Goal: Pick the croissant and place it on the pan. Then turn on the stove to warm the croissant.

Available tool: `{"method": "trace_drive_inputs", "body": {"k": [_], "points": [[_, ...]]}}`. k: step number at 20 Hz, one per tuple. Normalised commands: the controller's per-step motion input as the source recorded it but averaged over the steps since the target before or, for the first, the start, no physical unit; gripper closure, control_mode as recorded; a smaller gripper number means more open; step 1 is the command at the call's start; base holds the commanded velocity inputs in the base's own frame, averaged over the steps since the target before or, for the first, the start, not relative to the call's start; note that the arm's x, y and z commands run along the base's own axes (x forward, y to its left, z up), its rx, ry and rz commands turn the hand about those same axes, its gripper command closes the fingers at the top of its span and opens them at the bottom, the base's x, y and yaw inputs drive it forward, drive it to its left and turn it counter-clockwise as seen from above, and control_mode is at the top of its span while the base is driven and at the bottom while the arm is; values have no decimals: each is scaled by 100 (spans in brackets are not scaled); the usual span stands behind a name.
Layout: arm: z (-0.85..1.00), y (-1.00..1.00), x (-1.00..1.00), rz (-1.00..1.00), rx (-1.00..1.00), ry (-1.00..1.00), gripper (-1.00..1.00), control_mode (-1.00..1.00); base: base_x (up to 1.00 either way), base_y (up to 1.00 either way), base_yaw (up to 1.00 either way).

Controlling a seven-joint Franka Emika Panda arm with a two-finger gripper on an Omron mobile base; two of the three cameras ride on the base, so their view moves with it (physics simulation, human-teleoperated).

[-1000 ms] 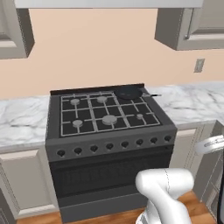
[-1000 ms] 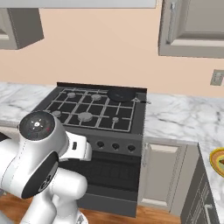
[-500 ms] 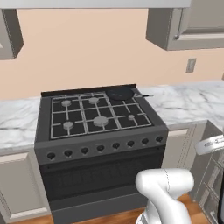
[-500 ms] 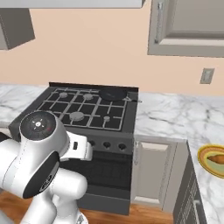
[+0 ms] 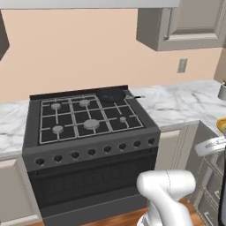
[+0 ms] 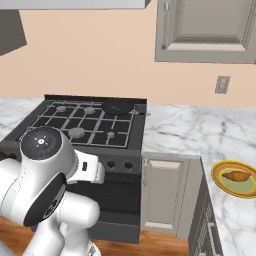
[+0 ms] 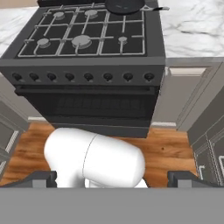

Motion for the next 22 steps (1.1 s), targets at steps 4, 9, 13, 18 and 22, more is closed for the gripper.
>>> {"method": "trace_drive_inputs", "body": {"k": [4,9,13,18,22], "points": [[0,0,0,0,0,0,-100,100,14,-55,-1],[0,0,0,0,0,0,-100,100,14,-39,0],[0,0,0,0,0,0,-100,100,24,-11,0],[0,0,0,0,0,0,-100,100,42,-5,0],[0,0,0,0,0,0,-100,100,41,-24,0]]}}
